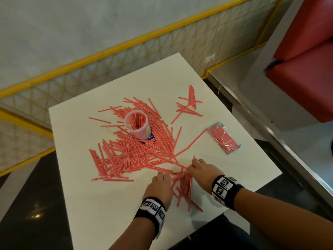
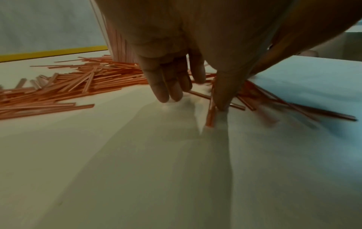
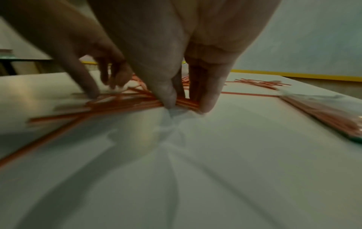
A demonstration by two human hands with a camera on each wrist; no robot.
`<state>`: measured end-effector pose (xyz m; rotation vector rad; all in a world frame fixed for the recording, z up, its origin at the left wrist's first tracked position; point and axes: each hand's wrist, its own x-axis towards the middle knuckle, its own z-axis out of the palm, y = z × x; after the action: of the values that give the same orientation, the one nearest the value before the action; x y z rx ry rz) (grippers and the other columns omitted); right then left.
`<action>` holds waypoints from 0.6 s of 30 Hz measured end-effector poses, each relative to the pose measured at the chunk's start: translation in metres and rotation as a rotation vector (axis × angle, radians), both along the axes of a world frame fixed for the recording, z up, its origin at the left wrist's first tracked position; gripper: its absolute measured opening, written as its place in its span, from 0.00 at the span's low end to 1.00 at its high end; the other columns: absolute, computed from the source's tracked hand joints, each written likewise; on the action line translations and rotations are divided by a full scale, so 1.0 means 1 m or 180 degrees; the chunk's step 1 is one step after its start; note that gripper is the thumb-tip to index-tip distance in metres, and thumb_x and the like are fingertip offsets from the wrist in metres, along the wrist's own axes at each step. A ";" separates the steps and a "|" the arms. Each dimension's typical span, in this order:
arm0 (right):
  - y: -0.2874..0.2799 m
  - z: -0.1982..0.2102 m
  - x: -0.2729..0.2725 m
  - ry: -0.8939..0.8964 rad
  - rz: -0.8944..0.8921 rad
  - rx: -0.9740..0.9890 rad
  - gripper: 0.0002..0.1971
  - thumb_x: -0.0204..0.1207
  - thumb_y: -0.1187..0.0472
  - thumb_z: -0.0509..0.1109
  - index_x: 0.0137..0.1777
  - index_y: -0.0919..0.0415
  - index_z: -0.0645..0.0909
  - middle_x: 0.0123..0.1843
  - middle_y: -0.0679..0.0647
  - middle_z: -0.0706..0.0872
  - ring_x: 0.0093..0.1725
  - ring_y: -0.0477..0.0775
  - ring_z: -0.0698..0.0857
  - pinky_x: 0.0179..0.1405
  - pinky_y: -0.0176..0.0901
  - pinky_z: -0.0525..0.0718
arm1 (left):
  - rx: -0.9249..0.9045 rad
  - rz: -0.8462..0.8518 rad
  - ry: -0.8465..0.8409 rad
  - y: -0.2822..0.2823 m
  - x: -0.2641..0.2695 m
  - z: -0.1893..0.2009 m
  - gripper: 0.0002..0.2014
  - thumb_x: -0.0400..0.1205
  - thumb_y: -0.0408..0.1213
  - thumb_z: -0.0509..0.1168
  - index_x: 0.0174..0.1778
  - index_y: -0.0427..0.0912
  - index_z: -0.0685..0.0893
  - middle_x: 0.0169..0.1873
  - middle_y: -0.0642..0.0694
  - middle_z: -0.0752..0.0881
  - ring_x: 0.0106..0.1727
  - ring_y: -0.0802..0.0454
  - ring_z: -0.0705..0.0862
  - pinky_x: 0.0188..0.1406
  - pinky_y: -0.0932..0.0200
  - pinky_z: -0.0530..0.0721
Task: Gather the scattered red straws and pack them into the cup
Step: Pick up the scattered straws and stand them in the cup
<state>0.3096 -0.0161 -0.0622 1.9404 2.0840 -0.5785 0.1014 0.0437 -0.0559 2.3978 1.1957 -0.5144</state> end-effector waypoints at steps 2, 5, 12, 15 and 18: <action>0.002 0.001 -0.006 -0.0078 0.0178 0.0094 0.14 0.77 0.66 0.68 0.62 0.59 0.83 0.62 0.61 0.82 0.54 0.65 0.83 0.41 0.55 0.85 | 0.0156 0.0104 -0.0114 0.007 0.003 -0.001 0.24 0.83 0.38 0.67 0.76 0.44 0.70 0.72 0.44 0.72 0.71 0.42 0.75 0.61 0.52 0.82; 0.003 -0.006 -0.010 -0.0190 0.0270 0.0305 0.13 0.63 0.62 0.79 0.49 0.55 0.87 0.46 0.55 0.85 0.39 0.59 0.84 0.29 0.51 0.84 | 0.0257 0.0155 -0.0275 0.021 0.001 -0.005 0.32 0.80 0.38 0.69 0.82 0.44 0.69 0.81 0.40 0.67 0.81 0.36 0.69 0.72 0.46 0.79; 0.007 -0.009 -0.006 -0.0235 0.0162 0.0551 0.12 0.64 0.62 0.72 0.49 0.55 0.86 0.43 0.53 0.84 0.37 0.58 0.82 0.30 0.50 0.81 | 0.0068 -0.0039 -0.0003 0.047 0.001 -0.018 0.38 0.87 0.35 0.65 0.90 0.44 0.52 0.89 0.43 0.54 0.88 0.39 0.58 0.84 0.45 0.69; 0.006 -0.005 0.001 -0.0185 0.0138 0.0508 0.13 0.64 0.61 0.68 0.49 0.56 0.84 0.43 0.53 0.84 0.37 0.57 0.82 0.31 0.50 0.82 | 0.0293 0.0049 -0.0043 0.050 0.000 -0.014 0.36 0.85 0.36 0.68 0.87 0.45 0.59 0.85 0.41 0.61 0.83 0.38 0.66 0.79 0.46 0.74; 0.003 -0.001 -0.001 -0.0124 0.0105 0.0442 0.19 0.67 0.62 0.66 0.60 0.58 0.81 0.53 0.55 0.83 0.43 0.59 0.83 0.36 0.51 0.85 | 0.0562 0.0110 0.0036 0.062 -0.002 -0.006 0.38 0.85 0.45 0.68 0.89 0.44 0.57 0.86 0.39 0.59 0.86 0.37 0.62 0.83 0.45 0.69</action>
<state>0.3088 -0.0130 -0.0627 1.9689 2.1803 -0.3958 0.0997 0.1054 -0.0617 2.5182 1.3355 -0.4279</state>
